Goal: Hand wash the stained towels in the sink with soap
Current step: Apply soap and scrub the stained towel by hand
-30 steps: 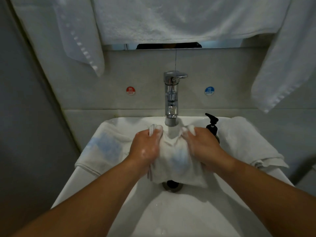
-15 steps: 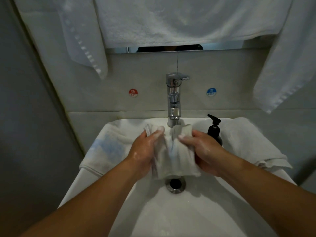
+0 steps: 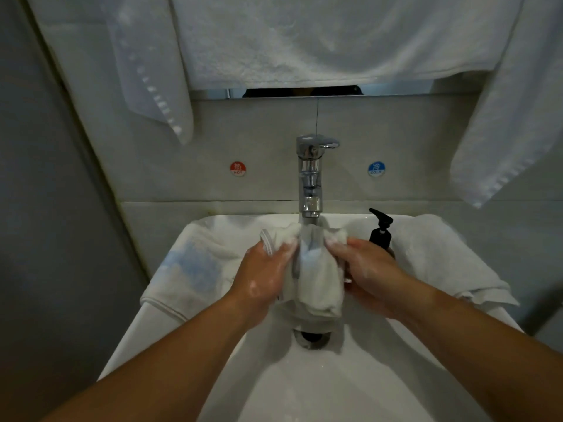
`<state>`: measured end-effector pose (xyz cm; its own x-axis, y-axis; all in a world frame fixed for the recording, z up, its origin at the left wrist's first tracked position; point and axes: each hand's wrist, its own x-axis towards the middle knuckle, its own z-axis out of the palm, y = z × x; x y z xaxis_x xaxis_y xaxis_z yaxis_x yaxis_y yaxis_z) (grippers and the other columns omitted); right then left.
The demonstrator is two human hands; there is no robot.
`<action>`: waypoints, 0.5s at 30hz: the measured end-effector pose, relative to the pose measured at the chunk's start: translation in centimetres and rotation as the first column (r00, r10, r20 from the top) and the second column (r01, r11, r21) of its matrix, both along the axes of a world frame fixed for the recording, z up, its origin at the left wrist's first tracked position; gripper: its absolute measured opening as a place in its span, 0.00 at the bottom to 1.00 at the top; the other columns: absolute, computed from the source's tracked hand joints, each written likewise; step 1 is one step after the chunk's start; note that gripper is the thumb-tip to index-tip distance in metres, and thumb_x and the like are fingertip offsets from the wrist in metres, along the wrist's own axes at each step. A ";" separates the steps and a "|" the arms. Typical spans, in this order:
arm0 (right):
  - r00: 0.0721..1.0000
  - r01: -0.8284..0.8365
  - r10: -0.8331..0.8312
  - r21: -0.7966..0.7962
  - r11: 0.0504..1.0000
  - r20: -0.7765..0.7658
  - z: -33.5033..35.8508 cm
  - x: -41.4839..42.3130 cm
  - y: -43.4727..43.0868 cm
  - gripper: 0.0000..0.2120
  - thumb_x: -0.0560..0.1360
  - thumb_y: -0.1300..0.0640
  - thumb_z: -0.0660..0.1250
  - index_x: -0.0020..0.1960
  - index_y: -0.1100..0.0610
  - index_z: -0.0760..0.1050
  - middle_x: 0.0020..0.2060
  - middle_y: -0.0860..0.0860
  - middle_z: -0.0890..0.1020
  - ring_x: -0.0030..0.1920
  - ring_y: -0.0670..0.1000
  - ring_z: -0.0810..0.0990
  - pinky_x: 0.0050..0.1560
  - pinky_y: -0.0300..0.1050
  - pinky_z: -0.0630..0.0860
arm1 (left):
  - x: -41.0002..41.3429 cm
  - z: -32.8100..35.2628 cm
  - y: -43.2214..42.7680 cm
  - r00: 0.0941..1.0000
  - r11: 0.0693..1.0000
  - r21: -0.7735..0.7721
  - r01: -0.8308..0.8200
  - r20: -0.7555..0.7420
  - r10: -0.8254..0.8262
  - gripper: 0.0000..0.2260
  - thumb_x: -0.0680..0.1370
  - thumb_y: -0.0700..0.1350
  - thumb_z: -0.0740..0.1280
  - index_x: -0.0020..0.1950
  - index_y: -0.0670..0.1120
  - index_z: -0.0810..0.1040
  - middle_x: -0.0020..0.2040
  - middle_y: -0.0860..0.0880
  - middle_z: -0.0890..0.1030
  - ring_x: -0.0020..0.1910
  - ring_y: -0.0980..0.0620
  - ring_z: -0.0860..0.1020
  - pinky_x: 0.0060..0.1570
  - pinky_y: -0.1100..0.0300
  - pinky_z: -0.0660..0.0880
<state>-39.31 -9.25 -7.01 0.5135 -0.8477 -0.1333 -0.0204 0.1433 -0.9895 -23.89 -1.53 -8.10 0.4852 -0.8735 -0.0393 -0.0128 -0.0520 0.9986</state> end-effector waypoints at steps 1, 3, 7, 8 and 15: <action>0.997 0.039 -0.042 -0.048 0.998 -0.071 -0.3 0.1 0.0 0.12 0.82 0.48 0.65 0.55 0.55 0.81 0.47 0.56 0.87 0.46 0.55 0.87 0.44 0.52 0.84 | 0.0 0.0 0.1 0.993 1.000 -0.001 -0.028 0.118 0.028 0.14 0.76 0.60 0.67 0.53 0.53 0.83 0.48 0.50 0.86 0.50 0.48 0.84 0.56 0.42 0.80; 0.963 0.106 -0.158 -0.234 0.967 -0.217 -0.7 0.1 -0.6 0.17 0.79 0.40 0.65 0.52 0.54 0.80 0.46 0.57 0.86 0.48 0.58 0.86 0.52 0.58 0.83 | 0.0 0.0 0.1 0.924 0.996 -0.012 -0.092 0.372 0.090 0.14 0.81 0.57 0.64 0.52 0.49 0.82 0.45 0.49 0.84 0.47 0.49 0.83 0.53 0.46 0.80; 0.856 0.135 -0.409 -0.625 0.769 -0.318 0.5 -0.3 -0.8 0.17 0.83 0.45 0.60 0.42 0.55 0.73 0.36 0.53 0.80 0.39 0.52 0.79 0.38 0.47 0.72 | 0.1 0.7 0.0 0.818 0.989 -0.052 -0.140 0.556 0.145 0.18 0.83 0.59 0.60 0.48 0.46 0.79 0.41 0.49 0.82 0.40 0.53 0.80 0.40 0.59 0.78; 0.844 0.138 -0.444 -0.677 0.723 -0.302 0.8 -0.2 -0.3 0.16 0.83 0.46 0.60 0.41 0.53 0.71 0.35 0.51 0.79 0.37 0.51 0.78 0.36 0.46 0.70 | 0.0 0.6 0.0 0.802 0.987 -0.059 -0.147 0.578 0.154 0.18 0.83 0.59 0.60 0.48 0.46 0.79 0.41 0.49 0.81 0.40 0.54 0.80 0.37 0.63 0.76; 0.912 -0.001 -0.313 -0.763 0.647 -0.266 -0.1 2.0 4.0 0.07 0.84 0.49 0.57 0.48 0.49 0.65 0.34 0.46 0.75 0.33 0.44 0.76 0.30 0.36 0.68 | -3.0 -0.1 0.2 0.837 0.981 -0.063 -0.184 0.513 0.190 0.17 0.84 0.58 0.55 0.55 0.46 0.75 0.47 0.48 0.82 0.47 0.47 0.81 0.46 0.57 0.74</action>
<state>-37.32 -5.29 -7.08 0.4142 -0.8015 0.4313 -0.4250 -0.5893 -0.6871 -26.89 -1.32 -8.18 0.5873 -0.7628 0.2707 -0.5155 -0.0948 0.8516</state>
